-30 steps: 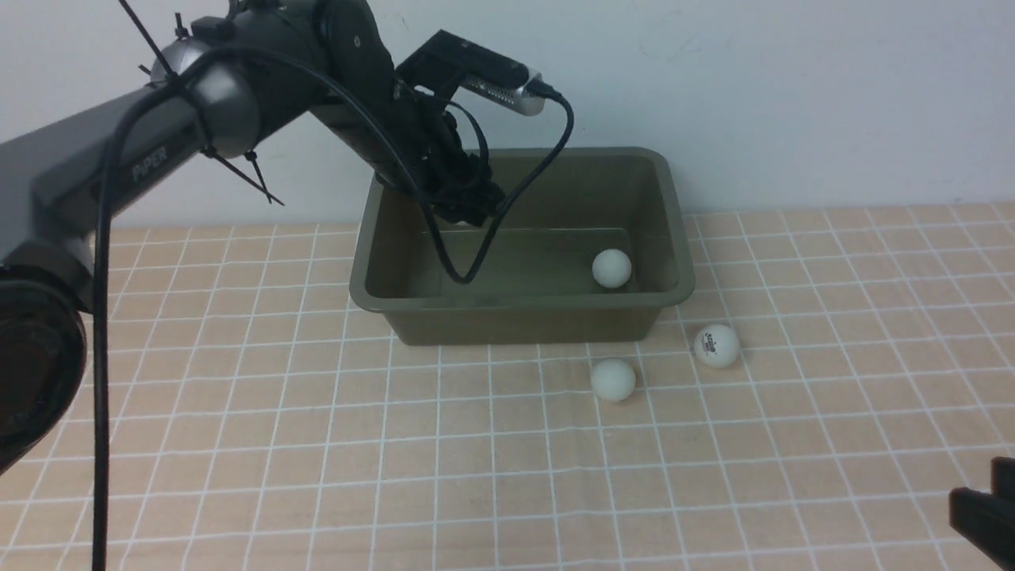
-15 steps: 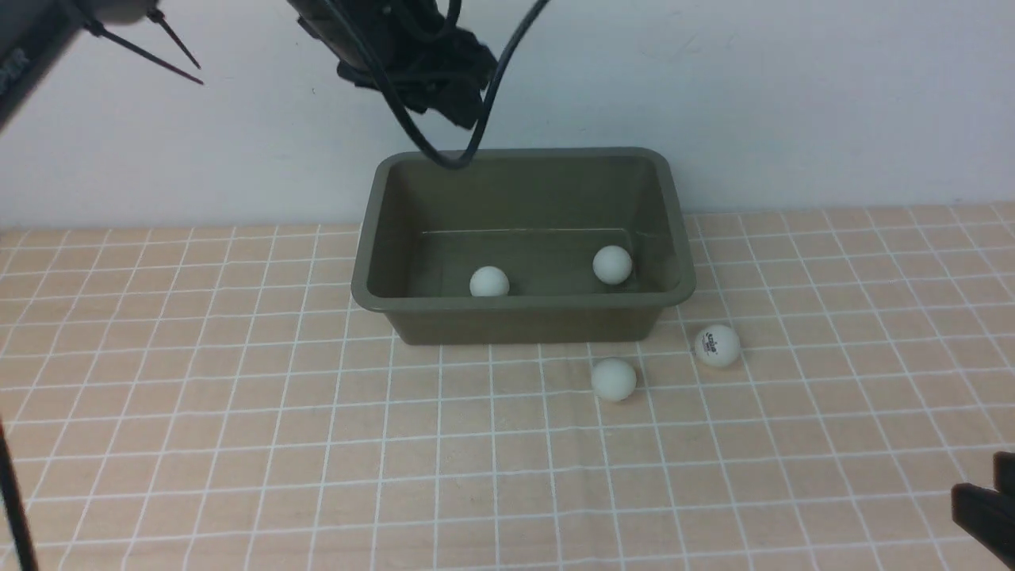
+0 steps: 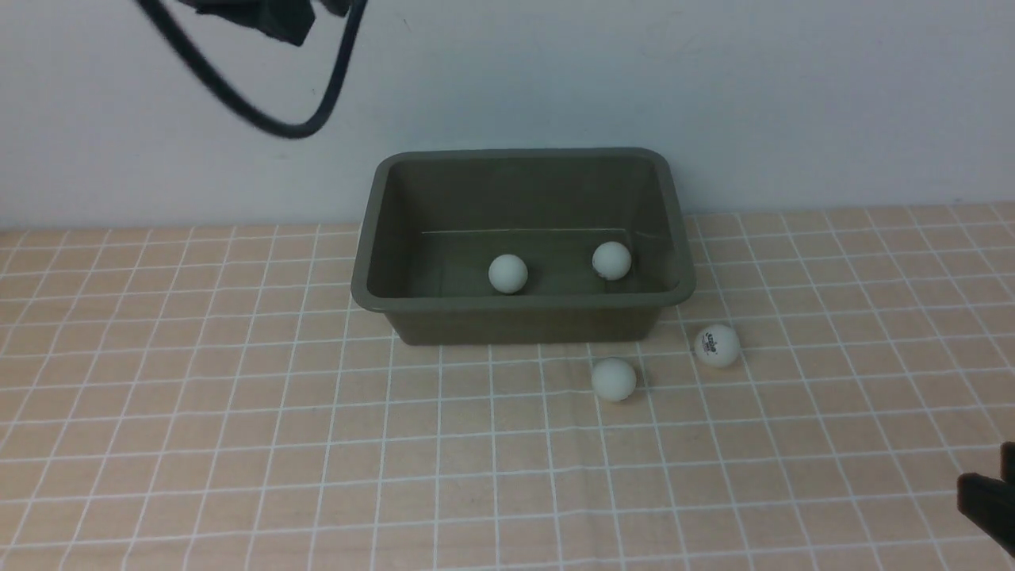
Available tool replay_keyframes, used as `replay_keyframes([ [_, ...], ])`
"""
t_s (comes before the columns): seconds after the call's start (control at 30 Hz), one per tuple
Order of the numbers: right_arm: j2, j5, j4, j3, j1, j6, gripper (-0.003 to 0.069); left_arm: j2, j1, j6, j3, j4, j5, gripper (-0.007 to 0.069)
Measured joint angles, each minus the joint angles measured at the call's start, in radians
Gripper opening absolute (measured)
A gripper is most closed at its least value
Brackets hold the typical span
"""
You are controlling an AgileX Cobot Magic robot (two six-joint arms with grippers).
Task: Put the table tennis balls into the box on the light coffee tablecloth.
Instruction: 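Reach for and grasp a ping pong ball on the table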
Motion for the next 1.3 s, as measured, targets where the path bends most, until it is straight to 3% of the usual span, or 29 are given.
replay_keyframes([
  [0.33, 0.000, -0.009, 0.006, 0.000, 0.000, -0.029, 0.0231, -0.362, 0.000, 0.014, 0.590, -0.164, 0.000, -0.0038],
  [0.53, 0.006, -0.033, 0.149, 0.000, 0.000, -0.155, 0.0231, -0.544, 0.000, 0.018, 0.820, -0.084, -0.045, -0.0038],
  [0.67, 0.049, -0.007, 0.245, -0.016, 0.000, -0.255, 0.0231, -0.586, 0.000, 0.010, 0.888, -0.006, -0.147, -0.0038],
  [0.93, 0.273, 0.082, 0.269, -0.197, 0.000, -0.308, 0.0231, -0.589, 0.000, 0.007, 0.899, 0.000, -0.248, -0.0038],
  [1.1, 0.427, 0.083, 0.222, -0.297, 0.000, -0.276, 0.0231, -0.589, 0.000, 0.007, 0.899, -0.016, -0.261, -0.0038],
  [1.3, 0.668, 0.130, -0.023, -0.439, 0.000, -0.040, 0.0231, -0.589, 0.000, 0.007, 0.899, -0.072, -0.261, -0.0038],
])
